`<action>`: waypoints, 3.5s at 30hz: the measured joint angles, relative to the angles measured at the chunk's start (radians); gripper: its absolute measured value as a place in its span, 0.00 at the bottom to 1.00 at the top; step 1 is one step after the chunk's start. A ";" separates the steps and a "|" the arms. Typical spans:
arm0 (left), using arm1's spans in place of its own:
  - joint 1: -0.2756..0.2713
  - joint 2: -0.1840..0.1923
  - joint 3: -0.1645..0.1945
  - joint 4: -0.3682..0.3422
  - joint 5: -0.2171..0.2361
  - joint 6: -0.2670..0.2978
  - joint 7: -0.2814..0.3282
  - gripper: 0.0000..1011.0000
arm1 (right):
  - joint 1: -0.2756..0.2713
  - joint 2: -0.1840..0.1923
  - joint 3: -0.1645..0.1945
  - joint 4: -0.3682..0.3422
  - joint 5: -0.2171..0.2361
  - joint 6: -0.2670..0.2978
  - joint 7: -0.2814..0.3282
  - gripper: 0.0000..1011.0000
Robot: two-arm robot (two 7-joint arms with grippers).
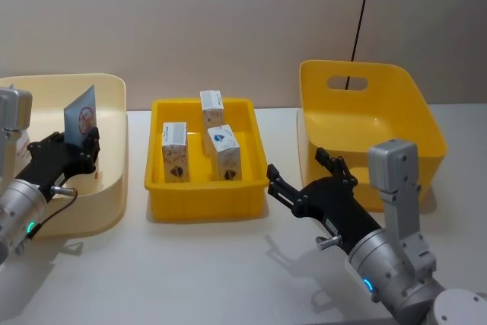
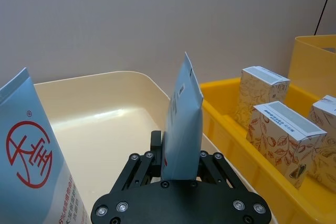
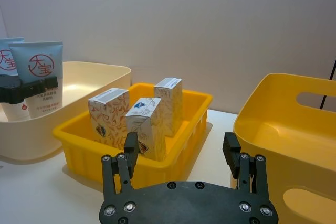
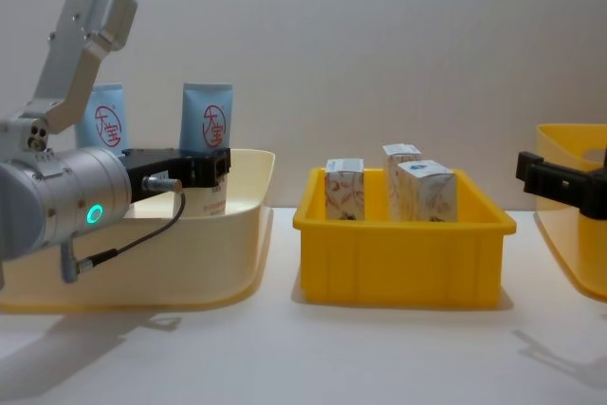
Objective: Bimanual collaborative sorting of washing and personal care products
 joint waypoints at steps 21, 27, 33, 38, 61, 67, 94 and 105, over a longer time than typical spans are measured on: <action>-0.005 0.009 -0.026 -0.004 -0.002 -0.060 -0.031 0.27 | 0.000 0.000 0.000 0.000 0.000 0.000 0.000 0.99; -0.015 0.026 -0.050 -0.027 -0.015 -0.098 -0.064 0.27 | 0.000 0.000 0.000 0.000 0.000 0.000 0.000 0.99; -0.024 0.044 -0.075 -0.054 -0.043 -0.125 -0.118 0.27 | 0.000 0.000 0.000 0.000 0.000 0.000 0.000 0.99; -0.031 0.054 -0.089 -0.071 -0.081 -0.141 -0.176 0.27 | 0.000 0.000 0.000 0.000 0.000 0.000 0.000 0.99; -0.056 0.054 -0.065 -0.084 -0.266 -0.131 -0.443 0.27 | 0.000 0.000 0.000 0.000 0.000 0.000 0.000 0.99; -0.064 0.045 -0.042 -0.069 -0.307 -0.116 -0.514 0.27 | 0.000 0.000 0.000 0.000 0.000 0.000 0.000 0.99; -0.091 -0.014 0.073 0.015 -0.406 -0.074 -0.729 0.27 | -0.006 0.014 0.006 -0.011 0.014 0.004 0.031 0.99; -0.093 -0.021 0.087 0.025 -0.415 -0.070 -0.751 0.27 | -0.022 0.064 0.032 -0.055 0.087 0.027 0.142 0.99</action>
